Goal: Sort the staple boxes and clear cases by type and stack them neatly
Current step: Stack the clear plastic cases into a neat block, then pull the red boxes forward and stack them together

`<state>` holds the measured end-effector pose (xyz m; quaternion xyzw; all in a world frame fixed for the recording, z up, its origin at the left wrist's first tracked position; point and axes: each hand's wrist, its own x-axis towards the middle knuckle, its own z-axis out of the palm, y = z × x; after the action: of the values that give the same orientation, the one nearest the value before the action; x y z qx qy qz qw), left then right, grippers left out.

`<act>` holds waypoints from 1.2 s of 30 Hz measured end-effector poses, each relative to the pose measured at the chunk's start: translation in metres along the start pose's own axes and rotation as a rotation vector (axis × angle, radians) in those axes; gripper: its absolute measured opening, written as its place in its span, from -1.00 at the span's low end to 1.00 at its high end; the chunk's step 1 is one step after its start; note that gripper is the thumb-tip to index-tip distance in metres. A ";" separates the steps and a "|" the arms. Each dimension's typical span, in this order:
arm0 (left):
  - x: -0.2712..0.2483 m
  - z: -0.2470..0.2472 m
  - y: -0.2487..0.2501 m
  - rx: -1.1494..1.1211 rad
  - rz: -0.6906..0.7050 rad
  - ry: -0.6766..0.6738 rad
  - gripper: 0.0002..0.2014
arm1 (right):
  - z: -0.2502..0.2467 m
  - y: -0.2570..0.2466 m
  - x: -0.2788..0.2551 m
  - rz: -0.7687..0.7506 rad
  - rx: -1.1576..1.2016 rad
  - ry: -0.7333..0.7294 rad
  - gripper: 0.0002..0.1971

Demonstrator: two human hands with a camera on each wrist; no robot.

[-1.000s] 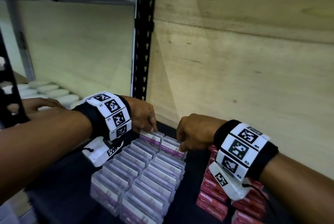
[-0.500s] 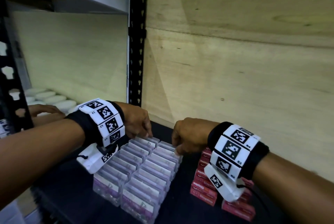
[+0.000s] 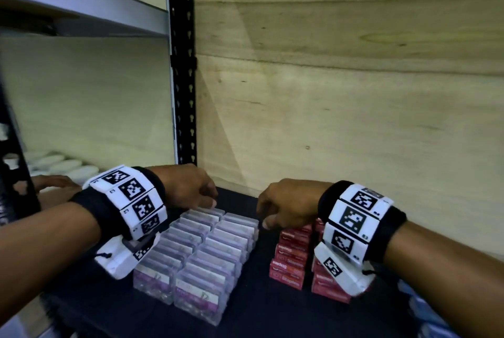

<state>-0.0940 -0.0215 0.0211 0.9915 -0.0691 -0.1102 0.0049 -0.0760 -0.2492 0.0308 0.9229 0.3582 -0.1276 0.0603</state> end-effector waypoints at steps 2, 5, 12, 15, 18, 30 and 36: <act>-0.008 -0.004 0.018 0.046 0.049 0.132 -0.68 | 0.000 0.011 -0.016 0.044 0.047 0.015 -0.66; -0.020 -0.008 0.059 0.127 0.141 0.195 -0.74 | 0.005 0.026 -0.041 0.090 0.081 0.006 -0.82; -0.027 0.014 0.132 0.200 0.283 0.004 -0.72 | 0.038 0.037 -0.088 0.186 0.086 -0.104 -0.83; -0.025 0.024 0.141 0.219 0.270 -0.026 -0.70 | 0.053 0.035 -0.097 0.214 0.026 -0.069 -0.80; -0.023 0.032 0.149 0.233 0.250 -0.018 -0.70 | 0.062 0.029 -0.100 0.230 -0.010 -0.015 -0.78; -0.031 0.045 0.163 0.268 0.187 0.005 -0.87 | 0.073 0.013 -0.110 0.267 -0.027 0.046 -0.84; -0.069 0.058 0.156 0.132 0.277 0.146 -0.92 | 0.074 -0.008 -0.157 0.279 0.054 0.126 -0.79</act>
<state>-0.1948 -0.1666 -0.0165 0.9761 -0.2114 -0.0314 -0.0401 -0.2073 -0.3602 0.0034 0.9712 0.2260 -0.0695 0.0299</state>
